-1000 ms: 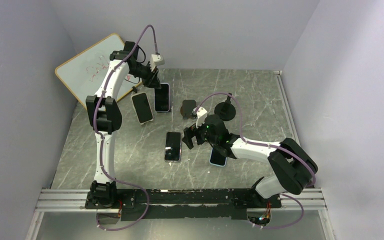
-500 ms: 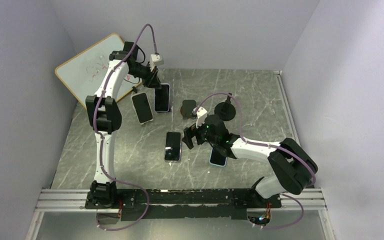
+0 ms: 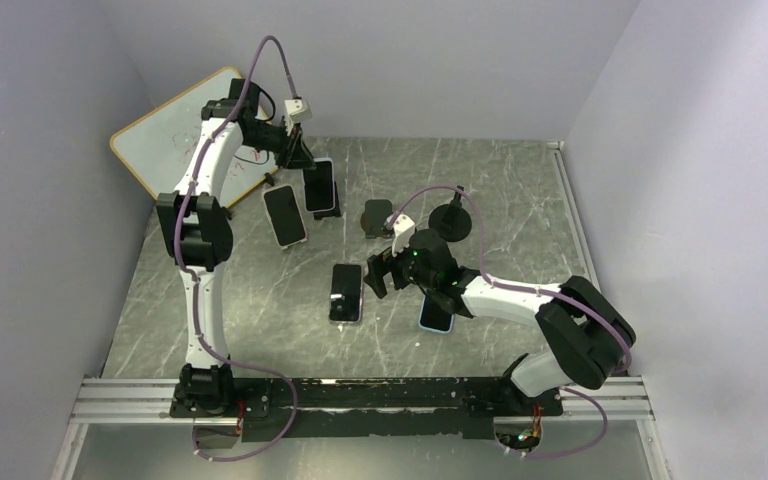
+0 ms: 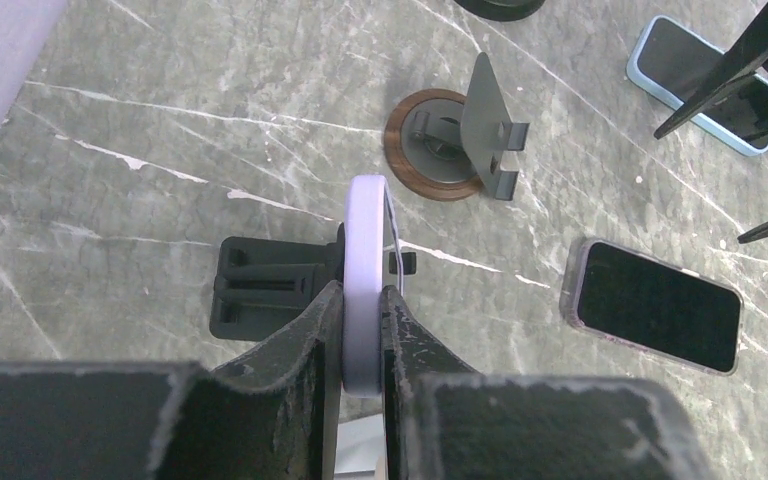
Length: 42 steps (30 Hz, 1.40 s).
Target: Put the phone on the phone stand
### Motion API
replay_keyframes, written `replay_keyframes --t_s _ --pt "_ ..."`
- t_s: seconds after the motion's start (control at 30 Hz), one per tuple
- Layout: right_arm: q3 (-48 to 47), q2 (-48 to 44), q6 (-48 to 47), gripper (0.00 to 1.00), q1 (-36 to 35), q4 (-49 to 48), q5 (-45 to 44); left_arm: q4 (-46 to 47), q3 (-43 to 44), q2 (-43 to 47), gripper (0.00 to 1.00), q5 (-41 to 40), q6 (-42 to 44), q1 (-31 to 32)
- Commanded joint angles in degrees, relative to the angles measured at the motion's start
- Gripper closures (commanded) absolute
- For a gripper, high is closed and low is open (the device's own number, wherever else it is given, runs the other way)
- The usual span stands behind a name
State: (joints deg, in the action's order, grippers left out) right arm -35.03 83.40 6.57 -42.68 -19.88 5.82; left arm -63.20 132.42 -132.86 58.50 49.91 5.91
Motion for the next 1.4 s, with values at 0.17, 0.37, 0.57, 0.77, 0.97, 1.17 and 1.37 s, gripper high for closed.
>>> replay_keyframes --t_s 0.17,0.37,0.57,0.77,0.97,1.17,1.37 --pt "-0.8 0.4 -0.2 0.00 0.4 -1.1 0.1 8.8 -2.1 4.5 0.95 6.4 -3.5 -0.4" --pt "-0.7 0.4 -0.2 0.00 0.4 -1.4 0.1 13.6 -5.9 6.5 0.95 7.3 -7.1 -0.8" --pt "-0.3 0.3 0.0 0.00 0.4 -1.8 0.1 16.5 -7.3 6.8 0.95 4.5 -11.6 -0.7" --pt "-0.2 0.1 0.1 0.00 0.4 -2.0 -0.1 22.7 -13.4 9.5 0.95 0.5 -16.1 -0.6" --pt "-0.1 0.0 0.1 0.00 0.4 -2.2 -0.1 24.2 -14.7 9.4 0.95 -2.2 -17.6 -0.1" --pt "0.1 -0.1 0.2 0.00 0.4 -2.2 -0.2 26.0 -16.3 9.6 0.95 -2.6 -18.0 0.0" --pt "0.1 0.0 0.1 0.00 0.4 -2.3 -0.2 25.8 -17.0 8.3 0.95 -1.4 -16.7 0.0"
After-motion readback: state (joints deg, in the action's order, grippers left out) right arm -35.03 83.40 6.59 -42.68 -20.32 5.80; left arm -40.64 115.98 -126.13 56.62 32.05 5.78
